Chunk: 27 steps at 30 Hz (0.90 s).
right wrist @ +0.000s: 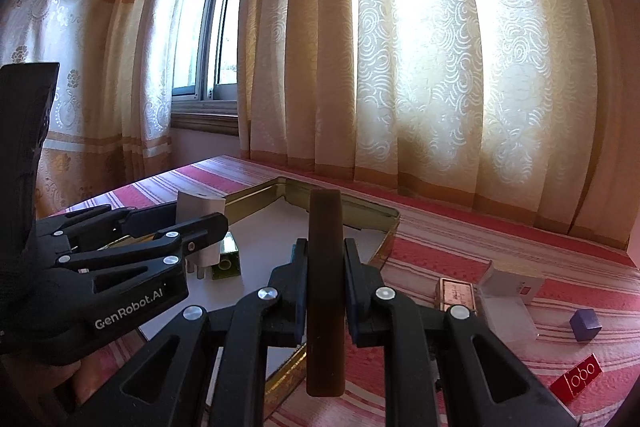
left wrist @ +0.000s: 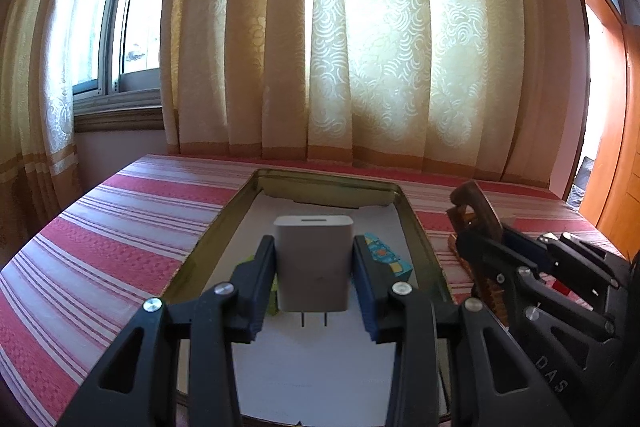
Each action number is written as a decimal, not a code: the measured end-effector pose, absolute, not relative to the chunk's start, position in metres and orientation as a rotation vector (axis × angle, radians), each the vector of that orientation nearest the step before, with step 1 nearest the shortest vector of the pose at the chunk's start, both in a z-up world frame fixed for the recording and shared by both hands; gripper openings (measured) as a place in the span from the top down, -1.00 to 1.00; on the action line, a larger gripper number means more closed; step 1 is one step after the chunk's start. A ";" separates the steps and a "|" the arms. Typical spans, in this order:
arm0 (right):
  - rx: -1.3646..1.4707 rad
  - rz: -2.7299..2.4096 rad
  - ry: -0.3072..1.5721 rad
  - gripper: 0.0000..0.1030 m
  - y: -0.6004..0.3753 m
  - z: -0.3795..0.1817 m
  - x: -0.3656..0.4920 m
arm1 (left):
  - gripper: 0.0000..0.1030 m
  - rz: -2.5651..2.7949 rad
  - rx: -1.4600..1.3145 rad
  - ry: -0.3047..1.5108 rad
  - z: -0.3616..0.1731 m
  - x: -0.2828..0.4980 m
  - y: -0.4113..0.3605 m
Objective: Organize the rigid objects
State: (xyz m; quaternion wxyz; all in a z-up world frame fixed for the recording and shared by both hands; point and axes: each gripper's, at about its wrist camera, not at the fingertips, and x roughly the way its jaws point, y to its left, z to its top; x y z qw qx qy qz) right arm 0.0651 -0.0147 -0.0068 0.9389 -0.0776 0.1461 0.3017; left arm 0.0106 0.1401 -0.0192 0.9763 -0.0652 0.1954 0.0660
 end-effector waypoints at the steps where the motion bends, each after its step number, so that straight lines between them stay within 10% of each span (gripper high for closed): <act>1: -0.159 0.618 0.301 0.67 -0.014 -0.007 0.065 | 0.28 0.134 -0.135 0.399 -0.020 0.011 0.142; 27: -0.193 0.679 0.390 0.67 0.013 -0.013 0.086 | 0.29 0.117 -0.126 0.537 -0.031 0.039 0.167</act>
